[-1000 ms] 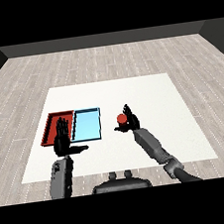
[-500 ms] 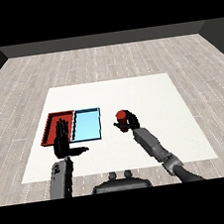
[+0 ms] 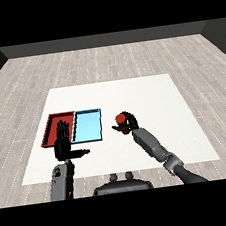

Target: Pick the red can and put it in the red box

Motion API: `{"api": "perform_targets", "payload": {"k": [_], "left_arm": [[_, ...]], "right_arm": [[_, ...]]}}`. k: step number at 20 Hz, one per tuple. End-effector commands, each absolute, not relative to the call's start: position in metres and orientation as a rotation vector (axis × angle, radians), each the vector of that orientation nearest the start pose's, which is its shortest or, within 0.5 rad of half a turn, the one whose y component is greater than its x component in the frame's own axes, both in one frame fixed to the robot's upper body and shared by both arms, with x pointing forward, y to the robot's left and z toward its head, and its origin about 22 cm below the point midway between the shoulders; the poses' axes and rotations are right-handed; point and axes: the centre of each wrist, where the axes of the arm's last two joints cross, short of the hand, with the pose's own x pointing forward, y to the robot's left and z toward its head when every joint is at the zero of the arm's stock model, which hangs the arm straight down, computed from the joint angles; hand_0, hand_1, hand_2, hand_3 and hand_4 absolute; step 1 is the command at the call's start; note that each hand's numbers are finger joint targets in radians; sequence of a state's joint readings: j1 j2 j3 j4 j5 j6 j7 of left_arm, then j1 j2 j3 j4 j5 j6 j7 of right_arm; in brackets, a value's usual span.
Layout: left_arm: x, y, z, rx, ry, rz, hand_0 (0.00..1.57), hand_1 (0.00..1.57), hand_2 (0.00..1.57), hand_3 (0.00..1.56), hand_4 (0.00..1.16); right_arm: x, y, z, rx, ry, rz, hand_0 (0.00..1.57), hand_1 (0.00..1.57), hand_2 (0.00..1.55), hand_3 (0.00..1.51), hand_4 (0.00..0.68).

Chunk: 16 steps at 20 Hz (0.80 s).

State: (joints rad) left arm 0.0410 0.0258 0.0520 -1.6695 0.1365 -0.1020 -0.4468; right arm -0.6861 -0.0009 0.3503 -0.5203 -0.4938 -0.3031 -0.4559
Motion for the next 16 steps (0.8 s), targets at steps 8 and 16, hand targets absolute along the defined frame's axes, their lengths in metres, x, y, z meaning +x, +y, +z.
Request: {"api": "perform_targets", "payload": {"k": [8,16], "left_arm": [[0.240,0.249,0.016,-0.093,-2.083,0.082,0.00,0.00,0.00,0.00,0.00],[0.238,0.240,0.003,-0.106,-2.067,0.067,0.00,0.00,0.00,0.00,0.00]], "right_arm": [[0.362,-0.114,-0.045,0.030,-1.602,0.070,1.53,1.53,1.47,1.40,0.580],[0.344,-0.119,-0.024,0.040,-1.734,0.017,1.54,1.54,1.46,1.38,0.582]]}}
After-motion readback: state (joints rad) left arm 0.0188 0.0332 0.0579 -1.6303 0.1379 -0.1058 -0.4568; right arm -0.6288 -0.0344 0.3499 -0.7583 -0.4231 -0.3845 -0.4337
